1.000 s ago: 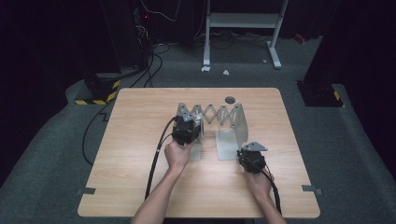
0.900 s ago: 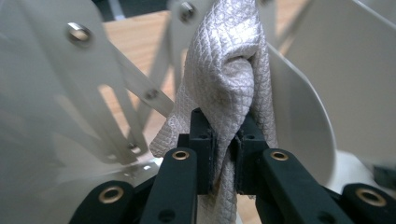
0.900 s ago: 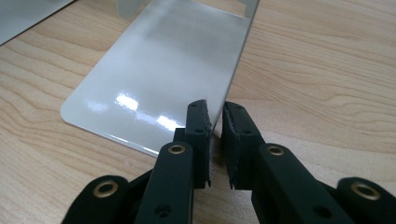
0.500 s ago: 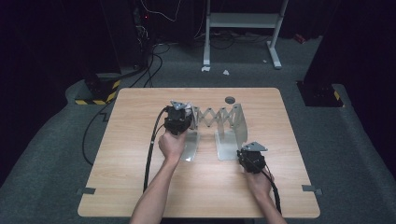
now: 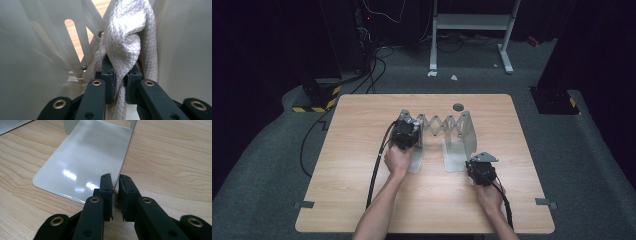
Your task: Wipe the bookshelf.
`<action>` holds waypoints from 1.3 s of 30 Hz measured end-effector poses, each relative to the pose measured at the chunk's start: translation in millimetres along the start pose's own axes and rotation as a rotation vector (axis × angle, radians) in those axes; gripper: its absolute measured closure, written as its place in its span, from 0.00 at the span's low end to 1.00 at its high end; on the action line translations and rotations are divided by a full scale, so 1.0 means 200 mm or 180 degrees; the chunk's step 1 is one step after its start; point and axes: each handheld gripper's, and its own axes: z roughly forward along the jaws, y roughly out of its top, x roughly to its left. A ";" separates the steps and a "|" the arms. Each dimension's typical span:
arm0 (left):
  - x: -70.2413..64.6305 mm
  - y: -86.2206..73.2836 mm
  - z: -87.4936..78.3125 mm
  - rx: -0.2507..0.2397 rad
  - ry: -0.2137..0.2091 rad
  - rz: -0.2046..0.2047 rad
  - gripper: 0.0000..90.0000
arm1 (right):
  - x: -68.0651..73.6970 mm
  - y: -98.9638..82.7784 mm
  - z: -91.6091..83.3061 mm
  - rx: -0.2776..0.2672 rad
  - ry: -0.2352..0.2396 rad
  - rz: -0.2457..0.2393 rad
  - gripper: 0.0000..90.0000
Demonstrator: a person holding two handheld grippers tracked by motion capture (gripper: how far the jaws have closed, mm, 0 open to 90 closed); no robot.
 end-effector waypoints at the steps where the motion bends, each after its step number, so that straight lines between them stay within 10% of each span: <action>1: 0.00 0.01 -0.02 -0.0037 0.0005 0.0010 0.90 | 0.00 0.00 0.00 -0.0001 0.0001 0.0000 0.91; 8: 0.03 0.07 -0.11 -0.0183 0.0081 0.0037 0.90 | 0.00 0.00 0.00 -0.0003 0.0013 -0.0001 0.91; 21: 0.06 0.01 -0.05 0.0018 0.0178 0.0126 0.90 | 0.00 0.00 0.00 -0.0003 0.0038 -0.0008 0.91; 30: 0.08 0.06 -0.12 -0.0164 0.0064 0.0035 0.90 | 0.00 0.00 0.00 0.0000 0.0035 -0.0011 0.91; 39: 0.00 0.08 -0.12 -0.0220 -0.0126 0.0221 0.90 | 0.00 0.00 0.00 -0.0002 0.0038 -0.0024 0.91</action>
